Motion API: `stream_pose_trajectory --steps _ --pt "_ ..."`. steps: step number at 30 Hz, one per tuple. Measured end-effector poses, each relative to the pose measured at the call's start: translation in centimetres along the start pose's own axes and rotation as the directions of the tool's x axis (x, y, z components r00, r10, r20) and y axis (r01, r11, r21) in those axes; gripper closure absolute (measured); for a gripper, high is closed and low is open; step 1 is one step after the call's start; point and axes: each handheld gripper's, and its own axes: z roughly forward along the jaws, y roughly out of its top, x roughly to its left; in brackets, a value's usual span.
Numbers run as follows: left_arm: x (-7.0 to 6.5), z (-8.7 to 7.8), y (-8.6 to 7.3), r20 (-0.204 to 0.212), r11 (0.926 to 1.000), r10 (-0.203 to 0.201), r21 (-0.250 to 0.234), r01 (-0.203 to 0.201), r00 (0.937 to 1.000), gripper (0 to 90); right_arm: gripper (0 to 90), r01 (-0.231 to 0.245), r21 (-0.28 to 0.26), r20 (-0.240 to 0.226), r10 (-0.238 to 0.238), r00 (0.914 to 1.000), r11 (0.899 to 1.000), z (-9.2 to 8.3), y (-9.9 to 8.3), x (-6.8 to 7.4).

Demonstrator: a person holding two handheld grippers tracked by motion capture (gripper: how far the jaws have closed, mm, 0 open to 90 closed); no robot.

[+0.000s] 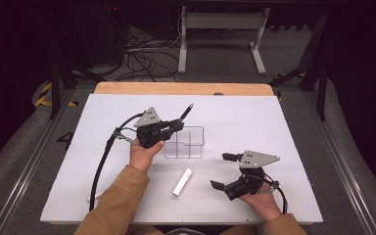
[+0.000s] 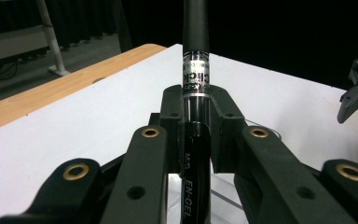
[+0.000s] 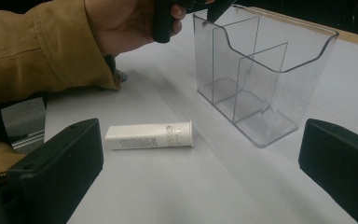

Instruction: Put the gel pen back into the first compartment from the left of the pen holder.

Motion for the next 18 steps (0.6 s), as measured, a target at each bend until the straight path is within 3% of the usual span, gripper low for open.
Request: stream_pose_trajectory --steps 18 --pt "-0.22 0.09 -0.60 0.000 0.9993 -0.008 0.037 0.008 1.0000 78.5 0.2 0.001 0.006 -0.010 -0.001 1.0000 1.000 0.08 -0.02 0.09"
